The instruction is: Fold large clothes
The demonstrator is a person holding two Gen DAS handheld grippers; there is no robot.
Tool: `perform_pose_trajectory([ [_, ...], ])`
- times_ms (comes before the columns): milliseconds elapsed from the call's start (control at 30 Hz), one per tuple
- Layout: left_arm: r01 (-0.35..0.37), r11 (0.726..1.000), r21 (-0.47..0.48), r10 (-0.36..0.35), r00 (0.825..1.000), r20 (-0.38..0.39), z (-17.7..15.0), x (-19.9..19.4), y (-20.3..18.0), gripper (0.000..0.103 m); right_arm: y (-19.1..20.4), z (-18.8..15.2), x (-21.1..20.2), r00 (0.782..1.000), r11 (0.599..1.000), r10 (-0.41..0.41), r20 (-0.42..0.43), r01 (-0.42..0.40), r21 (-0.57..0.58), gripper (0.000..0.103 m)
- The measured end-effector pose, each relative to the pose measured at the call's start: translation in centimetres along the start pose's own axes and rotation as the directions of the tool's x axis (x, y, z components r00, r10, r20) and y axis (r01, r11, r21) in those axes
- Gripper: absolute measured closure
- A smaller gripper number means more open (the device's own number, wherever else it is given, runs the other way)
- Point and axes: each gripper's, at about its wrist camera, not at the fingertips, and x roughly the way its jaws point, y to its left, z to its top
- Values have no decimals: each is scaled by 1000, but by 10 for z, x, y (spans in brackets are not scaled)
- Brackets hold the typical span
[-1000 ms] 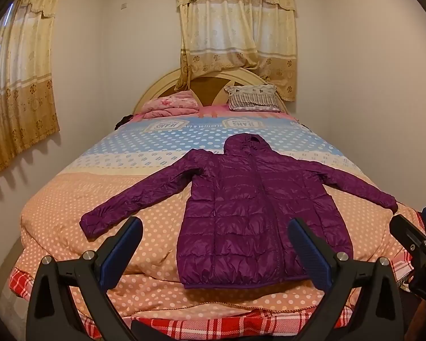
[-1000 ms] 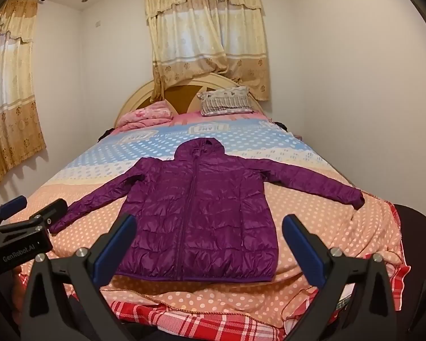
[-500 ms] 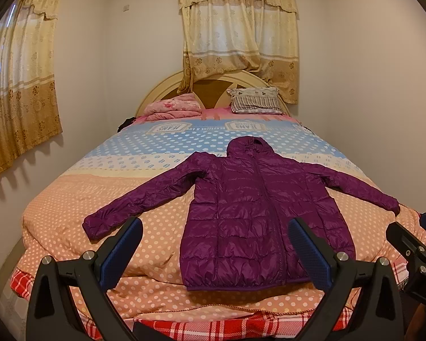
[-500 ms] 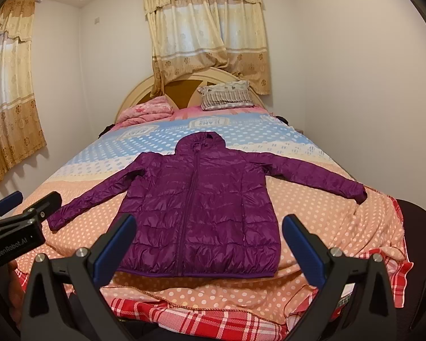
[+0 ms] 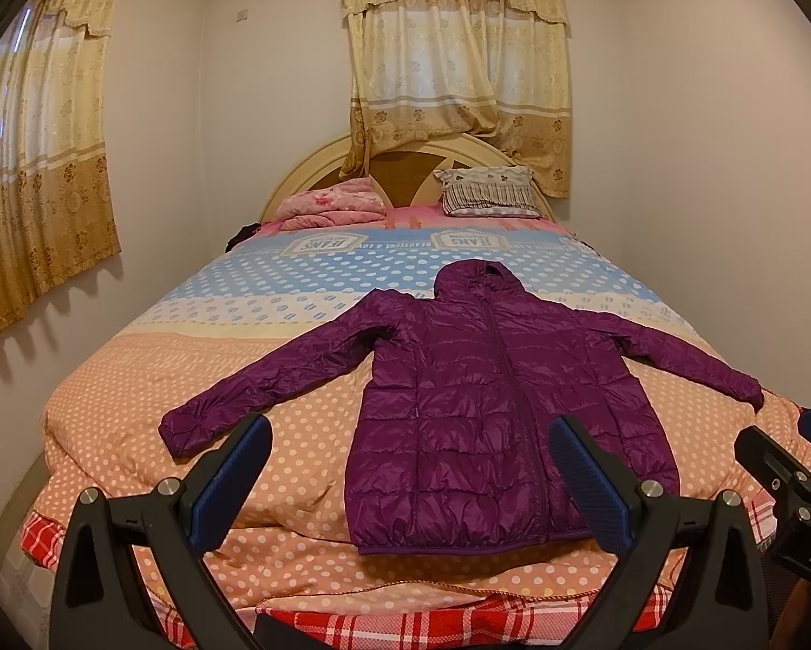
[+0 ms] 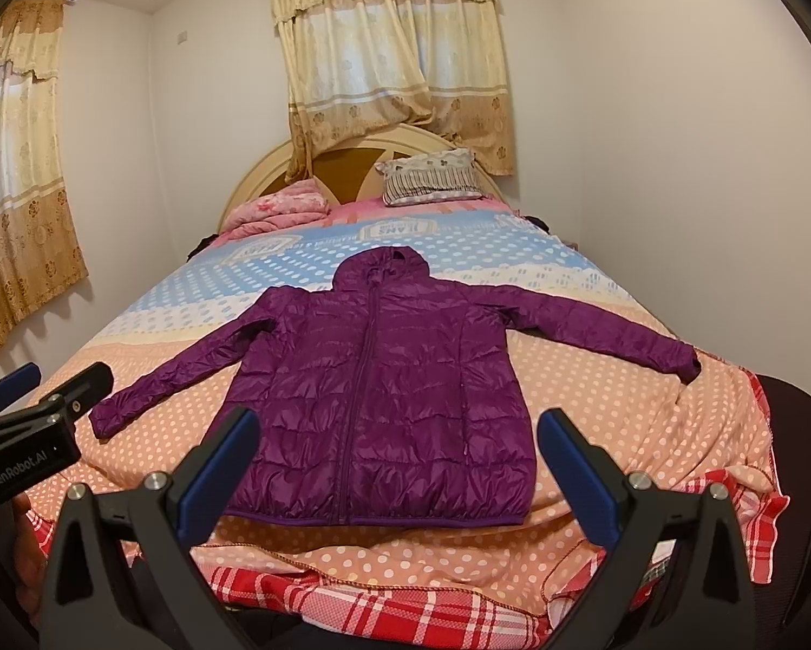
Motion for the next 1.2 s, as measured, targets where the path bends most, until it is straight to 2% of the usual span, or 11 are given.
perform_pose_trajectory([
  [1200,-23,1000,10,24,999,-35,-3,11,5,1,1,-1,9,999,1000,12,-39,-11,13,0],
])
